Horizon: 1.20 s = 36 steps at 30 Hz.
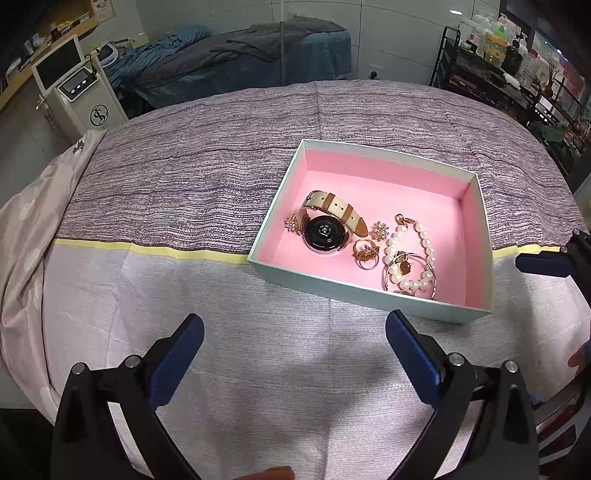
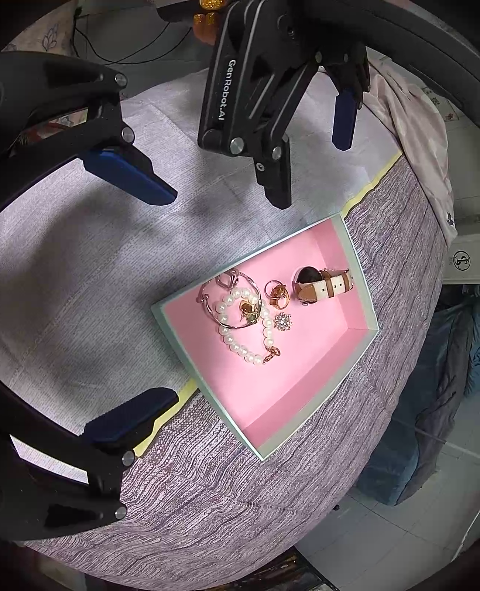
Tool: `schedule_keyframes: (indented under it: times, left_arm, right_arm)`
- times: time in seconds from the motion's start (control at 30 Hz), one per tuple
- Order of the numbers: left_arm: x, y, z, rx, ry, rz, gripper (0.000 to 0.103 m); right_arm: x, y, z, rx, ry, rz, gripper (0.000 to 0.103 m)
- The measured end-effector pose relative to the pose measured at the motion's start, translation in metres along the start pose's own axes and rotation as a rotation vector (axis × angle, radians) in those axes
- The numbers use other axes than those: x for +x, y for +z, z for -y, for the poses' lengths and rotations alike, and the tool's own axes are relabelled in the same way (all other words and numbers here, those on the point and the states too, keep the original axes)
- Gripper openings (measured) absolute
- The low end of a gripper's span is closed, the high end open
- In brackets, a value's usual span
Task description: Organize jewelry
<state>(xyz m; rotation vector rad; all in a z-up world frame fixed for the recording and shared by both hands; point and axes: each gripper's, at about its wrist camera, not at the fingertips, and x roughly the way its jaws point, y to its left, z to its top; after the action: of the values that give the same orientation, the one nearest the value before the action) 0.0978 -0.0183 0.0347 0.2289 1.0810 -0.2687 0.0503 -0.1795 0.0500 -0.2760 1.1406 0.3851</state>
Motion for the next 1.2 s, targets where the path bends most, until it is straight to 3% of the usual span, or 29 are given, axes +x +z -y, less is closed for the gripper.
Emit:
schedule_keyframes:
  times: [0.87,1.2]
  left_arm:
    - [0.0013,0.0005,0.0035,-0.001,-0.009,0.005,0.097]
    - [-0.0030,0.0008,0.0044,0.013,-0.010,0.042,0.097]
  right_arm:
    - [0.0000,-0.0025,0.0003,0.006,-0.005,0.000,0.098]
    - [0.0002,-0.0025,-0.0008,0.005,-0.012,0.000,0.098]
